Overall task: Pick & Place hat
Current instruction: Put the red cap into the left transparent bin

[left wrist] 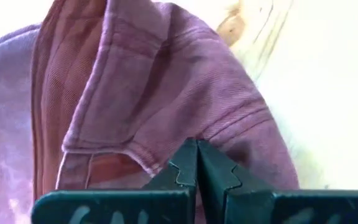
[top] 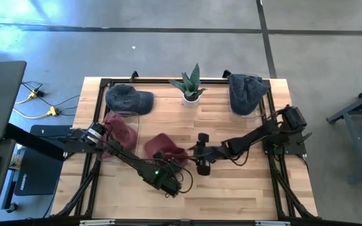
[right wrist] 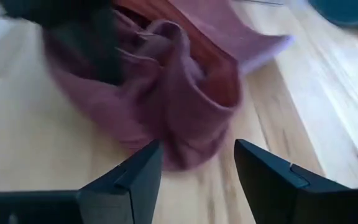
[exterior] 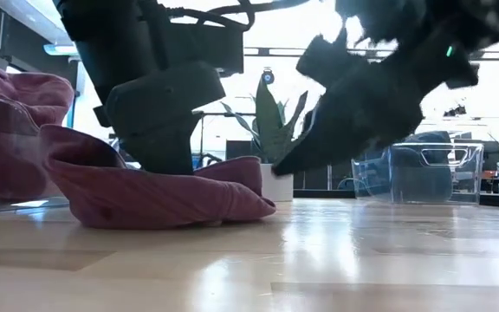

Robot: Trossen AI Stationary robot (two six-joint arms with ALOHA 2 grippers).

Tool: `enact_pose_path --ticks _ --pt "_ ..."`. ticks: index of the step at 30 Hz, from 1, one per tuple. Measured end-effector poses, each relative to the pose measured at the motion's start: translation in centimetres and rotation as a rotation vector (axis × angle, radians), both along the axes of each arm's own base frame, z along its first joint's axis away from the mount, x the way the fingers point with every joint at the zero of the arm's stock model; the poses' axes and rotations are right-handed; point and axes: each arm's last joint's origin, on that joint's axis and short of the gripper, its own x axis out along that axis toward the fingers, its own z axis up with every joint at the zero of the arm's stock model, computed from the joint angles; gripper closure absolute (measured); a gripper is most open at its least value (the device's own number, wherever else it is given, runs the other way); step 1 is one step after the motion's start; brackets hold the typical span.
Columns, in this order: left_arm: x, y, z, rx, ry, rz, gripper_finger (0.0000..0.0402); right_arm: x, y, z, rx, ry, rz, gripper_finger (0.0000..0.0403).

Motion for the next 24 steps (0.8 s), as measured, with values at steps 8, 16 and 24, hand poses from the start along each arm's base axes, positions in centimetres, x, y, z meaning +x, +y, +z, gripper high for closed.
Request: enact_pose_path --ticks 8,16,24 --pt "0.3 -0.1 -0.1 0.006 -0.021 -0.012 0.0397 1.9 -2.5 -3.0 0.153 -0.106 0.046 0.0195" --pt "0.1 0.0 -0.3 0.014 -0.017 -0.016 0.0397 3.0 -2.8 -4.3 0.119 -0.156 0.024 0.0262" --pt "-0.5 0.2 -1.8 -0.02 -0.003 -0.02 0.0397 2.3 -2.5 -1.8 0.042 -0.139 -0.059 0.0386"
